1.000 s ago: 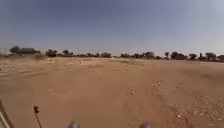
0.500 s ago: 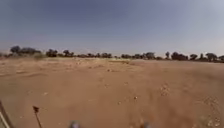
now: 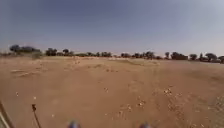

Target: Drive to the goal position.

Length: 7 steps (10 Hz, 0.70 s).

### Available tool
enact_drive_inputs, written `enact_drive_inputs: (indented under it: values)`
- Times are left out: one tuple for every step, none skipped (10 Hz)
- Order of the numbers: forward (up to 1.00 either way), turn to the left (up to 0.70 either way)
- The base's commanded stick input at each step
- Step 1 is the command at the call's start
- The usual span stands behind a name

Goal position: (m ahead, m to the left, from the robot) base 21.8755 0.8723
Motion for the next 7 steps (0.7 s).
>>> enact_drive_inputs:
  values:
    - [0.5, -0.07]
    - [0.5, 0.0]
    - [0.5, 0.0]
    - [0.5, 0.0]
    - [0.5, 0.0]
    - [0.5, 0.0]
    - [0.5, 0.0]
